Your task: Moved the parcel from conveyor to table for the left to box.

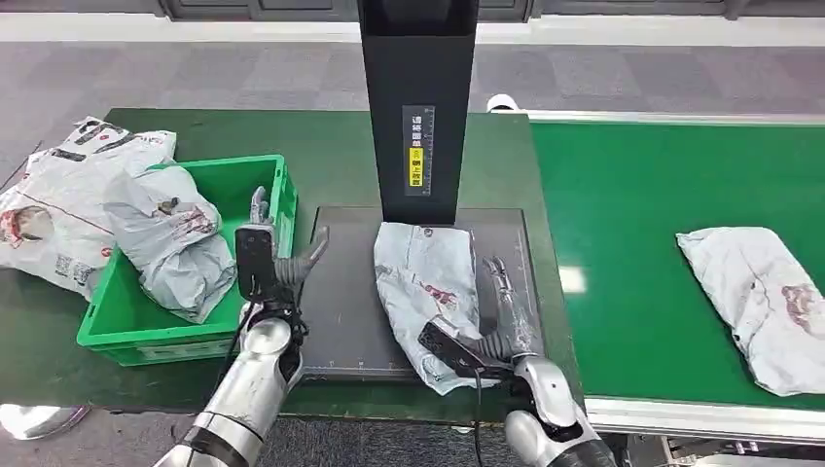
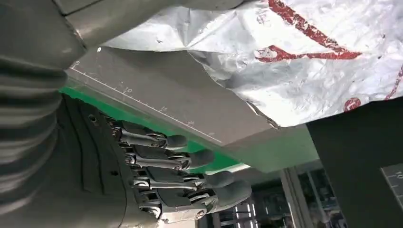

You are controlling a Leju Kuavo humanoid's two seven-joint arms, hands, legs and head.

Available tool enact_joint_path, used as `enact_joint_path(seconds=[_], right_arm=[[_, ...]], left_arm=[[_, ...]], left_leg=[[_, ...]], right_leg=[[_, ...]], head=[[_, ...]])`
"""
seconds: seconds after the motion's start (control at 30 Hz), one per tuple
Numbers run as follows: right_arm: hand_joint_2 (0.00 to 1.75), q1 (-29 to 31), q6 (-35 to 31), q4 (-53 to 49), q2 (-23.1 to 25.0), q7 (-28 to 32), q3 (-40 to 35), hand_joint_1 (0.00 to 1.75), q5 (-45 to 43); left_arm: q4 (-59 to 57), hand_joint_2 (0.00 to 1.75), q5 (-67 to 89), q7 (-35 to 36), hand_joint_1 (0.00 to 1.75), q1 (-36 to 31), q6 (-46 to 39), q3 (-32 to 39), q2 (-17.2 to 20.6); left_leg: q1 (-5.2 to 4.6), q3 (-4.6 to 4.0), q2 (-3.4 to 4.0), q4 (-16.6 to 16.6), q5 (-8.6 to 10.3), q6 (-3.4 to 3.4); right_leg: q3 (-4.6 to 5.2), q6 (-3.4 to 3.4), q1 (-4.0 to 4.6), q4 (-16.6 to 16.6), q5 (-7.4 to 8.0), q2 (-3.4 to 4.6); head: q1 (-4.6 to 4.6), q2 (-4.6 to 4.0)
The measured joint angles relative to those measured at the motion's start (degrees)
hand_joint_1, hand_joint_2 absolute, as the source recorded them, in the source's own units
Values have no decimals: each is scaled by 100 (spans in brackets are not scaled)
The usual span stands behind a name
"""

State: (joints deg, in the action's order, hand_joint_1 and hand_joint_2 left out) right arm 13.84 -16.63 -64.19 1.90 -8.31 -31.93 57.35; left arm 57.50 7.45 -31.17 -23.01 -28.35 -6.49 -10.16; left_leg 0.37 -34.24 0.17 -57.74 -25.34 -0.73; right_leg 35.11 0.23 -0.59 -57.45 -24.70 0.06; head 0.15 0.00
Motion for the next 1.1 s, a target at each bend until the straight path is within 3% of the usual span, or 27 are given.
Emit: enact_joint_path(seconds=[0.1,0.17,0.33,0.43,0.67,0.9,1.03,1.07,1.1], right_arm=[[175,-7,-72,-24,0,42,24,0,-2],[175,-52,-462,-83,4,287,88,0,-158],[175,-93,-1651,-439,22,1720,578,0,-1574],[175,-83,-1967,-437,22,2329,913,0,-2173],[175,-101,-1845,-365,22,2898,1444,0,-3085],[175,-315,-568,-363,48,3714,1865,0,-4895],[175,-242,-538,-287,55,3890,2076,0,-5182],[175,-193,-533,-240,55,3888,2114,0,-5224],[175,-151,-522,-192,55,3886,2135,0,-5255]], left_arm=[[29,175,57,0,0,10,-2,5,4],[29,175,292,29,0,15,40,2,15],[-52,175,1672,622,0,45,775,-362,142],[-279,175,2300,870,0,48,1243,-677,264],[-608,175,2923,614,0,276,1680,-1250,612],[-518,175,1626,-68,0,485,1005,-1185,689],[-391,175,1898,-110,0,485,1262,-1211,704],[-396,175,2220,-26,164,482,1360,-1288,730],[-411,175,2570,86,175,476,1419,-1395,763]], left_leg=[[0,0,0,0,0,0],[0,0,-1,0,0,0],[0,0,0,0,0,1],[0,-1,0,0,-2,3],[-6,1,2,0,-4,1],[-5,-4,-2,1,-5,-1],[-5,-4,-2,1,-5,0],[-5,-3,-1,1,-5,0],[-5,-1,-1,1,-4,0]], right_leg=[[0,0,0,0,0,0],[0,0,-1,0,0,-1],[0,1,-4,2,0,-1],[0,1,-6,3,0,1],[2,0,-2,2,0,4],[5,-4,2,1,-4,-1],[2,-4,-1,1,-3,-6],[3,-3,-4,1,-3,-4],[3,-3,-5,2,-2,-2]], head=[[0,0],[0,0],[0,0],[0,0],[0,0],[0,0],[0,0],[0,0],[0,0]])
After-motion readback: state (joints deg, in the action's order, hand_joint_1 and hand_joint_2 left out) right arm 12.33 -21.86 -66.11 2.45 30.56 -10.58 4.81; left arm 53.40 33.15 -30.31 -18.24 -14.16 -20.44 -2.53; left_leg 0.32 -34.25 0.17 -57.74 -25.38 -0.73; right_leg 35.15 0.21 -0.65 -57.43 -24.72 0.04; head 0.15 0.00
